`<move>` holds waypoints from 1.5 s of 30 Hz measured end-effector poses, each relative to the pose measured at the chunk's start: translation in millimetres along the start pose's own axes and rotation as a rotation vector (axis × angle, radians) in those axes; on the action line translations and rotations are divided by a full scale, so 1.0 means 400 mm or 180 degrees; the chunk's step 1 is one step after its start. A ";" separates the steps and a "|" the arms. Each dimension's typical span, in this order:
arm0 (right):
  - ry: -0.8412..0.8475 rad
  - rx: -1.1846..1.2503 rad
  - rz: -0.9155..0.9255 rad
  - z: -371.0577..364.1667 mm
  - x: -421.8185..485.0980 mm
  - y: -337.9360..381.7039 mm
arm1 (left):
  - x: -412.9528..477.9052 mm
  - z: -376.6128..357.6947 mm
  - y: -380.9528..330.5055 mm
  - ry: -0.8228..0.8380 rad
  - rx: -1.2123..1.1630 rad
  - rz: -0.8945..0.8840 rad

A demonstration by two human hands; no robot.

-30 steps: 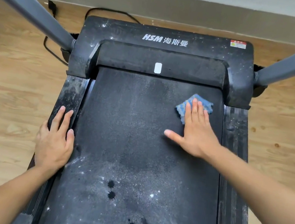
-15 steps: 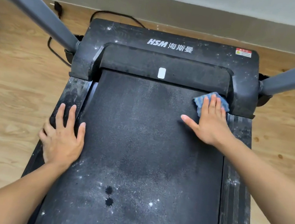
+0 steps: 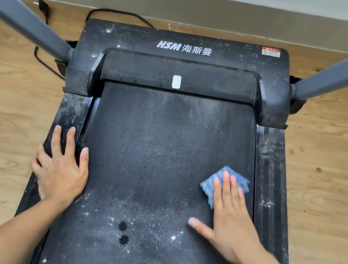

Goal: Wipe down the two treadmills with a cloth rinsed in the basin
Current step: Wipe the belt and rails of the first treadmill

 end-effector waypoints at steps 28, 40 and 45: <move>-0.0119 0.0236 -0.0405 0.143 0.246 -0.082 | -0.002 0.008 -0.004 0.0181 -0.0090 -0.0051; -0.0003 -0.0060 0.0410 -0.035 -0.168 -0.024 | -0.002 0.048 0.029 0.0202 0.0048 -0.0619; -0.0805 0.0574 0.0416 0.122 -0.110 -0.071 | -0.009 0.049 0.015 0.0106 -0.0027 -0.0550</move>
Point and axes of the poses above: each hand's wrist, its own x-axis towards the middle knuckle, its own z-axis out of the back of the hand, y = z × x, the point moved 8 cm from there along x, towards the middle knuckle, and after that the axes turned 7 degrees about -z, right-handed, at the moved point
